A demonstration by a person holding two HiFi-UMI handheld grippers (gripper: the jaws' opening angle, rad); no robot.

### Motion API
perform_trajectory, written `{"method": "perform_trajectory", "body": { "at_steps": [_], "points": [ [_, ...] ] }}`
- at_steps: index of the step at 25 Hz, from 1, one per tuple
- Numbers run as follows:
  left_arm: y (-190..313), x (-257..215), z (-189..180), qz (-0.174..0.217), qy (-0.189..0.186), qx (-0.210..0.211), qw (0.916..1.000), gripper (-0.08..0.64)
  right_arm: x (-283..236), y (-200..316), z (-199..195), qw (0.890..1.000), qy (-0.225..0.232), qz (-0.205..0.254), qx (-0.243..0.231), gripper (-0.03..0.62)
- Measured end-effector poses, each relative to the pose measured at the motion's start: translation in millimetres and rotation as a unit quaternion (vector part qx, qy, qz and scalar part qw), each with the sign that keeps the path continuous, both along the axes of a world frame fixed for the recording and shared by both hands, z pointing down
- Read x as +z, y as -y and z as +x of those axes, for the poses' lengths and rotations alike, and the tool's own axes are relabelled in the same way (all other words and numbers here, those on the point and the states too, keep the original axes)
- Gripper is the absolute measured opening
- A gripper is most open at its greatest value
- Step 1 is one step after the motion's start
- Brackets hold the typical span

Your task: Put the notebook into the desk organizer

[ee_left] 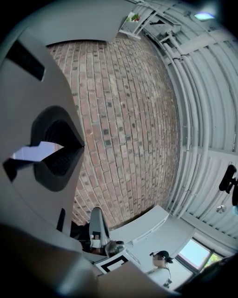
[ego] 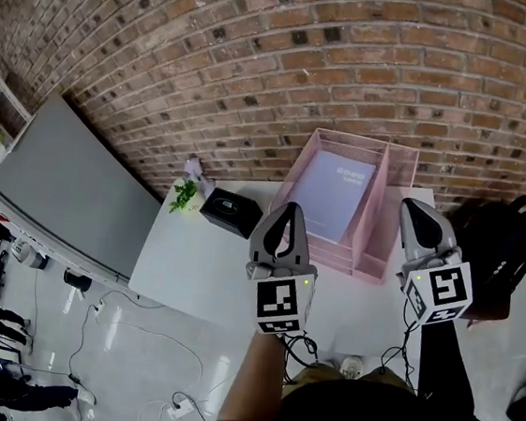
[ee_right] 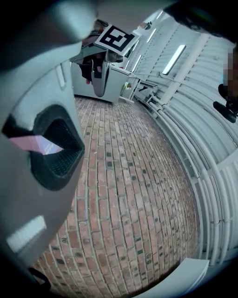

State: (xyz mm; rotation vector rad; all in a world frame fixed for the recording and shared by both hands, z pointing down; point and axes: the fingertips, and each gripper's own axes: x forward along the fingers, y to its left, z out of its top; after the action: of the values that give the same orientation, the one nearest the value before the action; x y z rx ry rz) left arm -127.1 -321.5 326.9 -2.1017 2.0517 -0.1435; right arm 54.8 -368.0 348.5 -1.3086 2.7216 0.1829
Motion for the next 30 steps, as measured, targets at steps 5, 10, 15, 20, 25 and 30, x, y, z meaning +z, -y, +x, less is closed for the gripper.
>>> {"method": "perform_trajectory", "body": {
  "at_steps": [5, 10, 15, 20, 25, 30],
  "points": [
    [0, 5, -5, -0.008, 0.001, -0.006, 0.9999, 0.008, -3, 0, -3, 1.000, -0.006, 0.007, -0.004, 0.000],
    [-1, 5, -6, -0.010, -0.003, -0.004, 0.9999, 0.008, -4, 0, -4, 1.000, 0.000, 0.003, -0.002, 0.000],
    [0, 2, -6, -0.003, -0.003, -0.002, 1.0000, 0.008, -4, 0, -6, 1.000, 0.000, 0.003, -0.002, 0.000],
    [0, 4, -7, -0.006, -0.006, -0.003, 1.0000, 0.008, -3, 0, -8, 1.000, 0.002, 0.002, -0.002, 0.000],
    [1, 2, -9, -0.006, -0.008, -0.004, 0.9999, 0.008, -4, -1, -13, 1.000, -0.006, 0.005, -0.009, 0.000],
    [2, 7, -12, -0.013, -0.003, -0.005, 0.9999, 0.008, -3, -2, -17, 0.999, -0.029, 0.019, -0.008, 0.000]
  ]
}}
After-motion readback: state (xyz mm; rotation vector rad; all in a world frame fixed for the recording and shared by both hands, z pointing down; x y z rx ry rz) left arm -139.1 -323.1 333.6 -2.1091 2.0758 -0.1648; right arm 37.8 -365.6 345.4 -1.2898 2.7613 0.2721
